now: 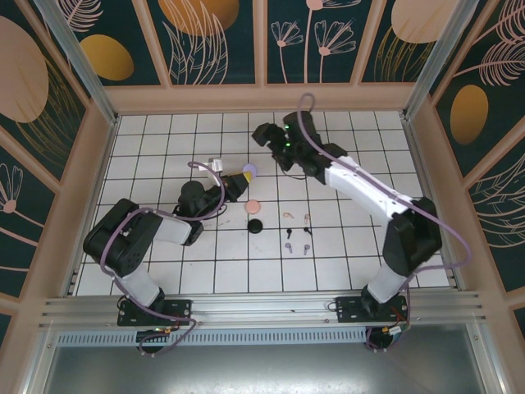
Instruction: Insert the wireless bluetooth earbuds into the charging case
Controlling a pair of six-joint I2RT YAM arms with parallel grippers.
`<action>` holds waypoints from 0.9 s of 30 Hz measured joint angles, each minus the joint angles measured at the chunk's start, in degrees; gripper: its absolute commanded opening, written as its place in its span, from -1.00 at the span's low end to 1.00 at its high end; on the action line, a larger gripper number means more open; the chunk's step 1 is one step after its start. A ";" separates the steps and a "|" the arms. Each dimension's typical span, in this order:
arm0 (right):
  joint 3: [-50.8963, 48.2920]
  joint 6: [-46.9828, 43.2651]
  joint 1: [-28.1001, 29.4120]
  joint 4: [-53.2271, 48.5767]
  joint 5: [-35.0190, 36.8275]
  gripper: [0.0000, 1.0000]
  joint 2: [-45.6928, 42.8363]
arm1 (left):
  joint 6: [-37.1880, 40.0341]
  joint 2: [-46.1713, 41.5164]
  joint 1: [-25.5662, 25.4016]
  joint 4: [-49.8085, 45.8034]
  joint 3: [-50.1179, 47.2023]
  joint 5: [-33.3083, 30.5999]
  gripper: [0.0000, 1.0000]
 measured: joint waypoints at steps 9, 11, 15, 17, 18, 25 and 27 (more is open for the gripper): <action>-21.86 -21.16 -8.04 10.75 -7.65 0.68 -17.66 | 10.40 -10.03 0.02 -19.41 7.04 5.99 -1.00; -25.07 -26.16 -8.83 12.76 -10.67 0.68 -20.06 | 12.35 -10.84 0.07 -22.97 8.98 8.07 -1.00; -28.22 -34.01 -9.20 16.26 -17.49 0.67 -21.73 | 14.84 -10.78 0.07 -28.87 12.44 13.16 -1.00; -29.03 -36.17 -9.20 17.62 -20.68 0.65 -21.64 | 15.34 -10.19 0.13 -30.34 13.75 15.76 -1.00; -29.33 -37.13 -9.20 18.27 -22.36 0.64 -21.42 | 15.47 -9.70 0.13 -30.86 14.36 17.11 -1.00; -29.68 -39.28 -9.20 20.83 -27.63 0.60 -18.56 | 15.43 -7.69 0.13 -32.28 15.28 22.69 -1.00; -29.70 -39.36 -9.18 21.27 -28.15 0.58 -18.03 | 15.41 -7.67 0.13 -32.37 15.28 23.28 -1.00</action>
